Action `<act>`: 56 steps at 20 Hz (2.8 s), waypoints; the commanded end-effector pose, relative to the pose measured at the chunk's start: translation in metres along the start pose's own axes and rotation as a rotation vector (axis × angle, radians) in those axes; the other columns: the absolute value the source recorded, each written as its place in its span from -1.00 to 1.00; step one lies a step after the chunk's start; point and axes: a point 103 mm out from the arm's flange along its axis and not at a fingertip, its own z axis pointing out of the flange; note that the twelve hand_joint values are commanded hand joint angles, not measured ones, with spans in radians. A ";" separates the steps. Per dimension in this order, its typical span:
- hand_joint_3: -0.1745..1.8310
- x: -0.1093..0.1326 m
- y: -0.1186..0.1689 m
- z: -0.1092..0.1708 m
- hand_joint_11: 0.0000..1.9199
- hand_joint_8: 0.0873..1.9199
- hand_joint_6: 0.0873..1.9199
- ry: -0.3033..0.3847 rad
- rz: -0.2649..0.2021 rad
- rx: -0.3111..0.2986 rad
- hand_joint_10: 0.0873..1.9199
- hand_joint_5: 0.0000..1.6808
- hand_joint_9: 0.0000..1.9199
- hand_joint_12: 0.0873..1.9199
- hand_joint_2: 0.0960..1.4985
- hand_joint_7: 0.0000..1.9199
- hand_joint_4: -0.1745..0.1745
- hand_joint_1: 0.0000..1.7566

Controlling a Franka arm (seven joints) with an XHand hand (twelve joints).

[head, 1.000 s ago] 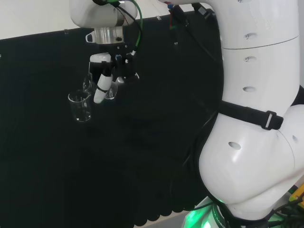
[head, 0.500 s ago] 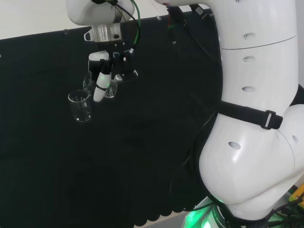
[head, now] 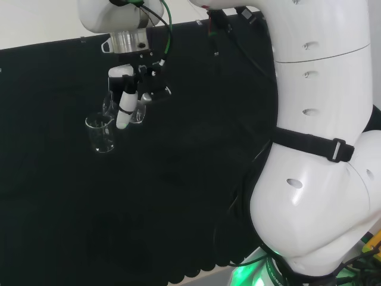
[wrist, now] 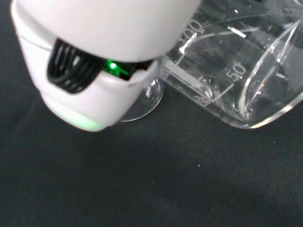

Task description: Pour the water from the handheld beaker into the one on the table.

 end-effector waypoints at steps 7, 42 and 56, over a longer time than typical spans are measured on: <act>0.00 0.006 -0.003 -0.001 0.33 -0.54 -0.49 -0.040 0.005 0.012 -0.72 0.62 0.78 -0.36 -0.39 0.49 -1.00 0.51; 0.02 0.014 -0.007 -0.013 0.34 -0.52 -0.48 -0.124 0.047 0.053 -0.69 0.62 0.78 -0.36 -0.40 0.49 -1.00 0.51; 0.02 0.016 -0.007 -0.014 0.35 -0.52 -0.47 -0.178 0.070 0.079 -0.68 0.61 0.78 -0.36 -0.41 0.48 -1.00 0.51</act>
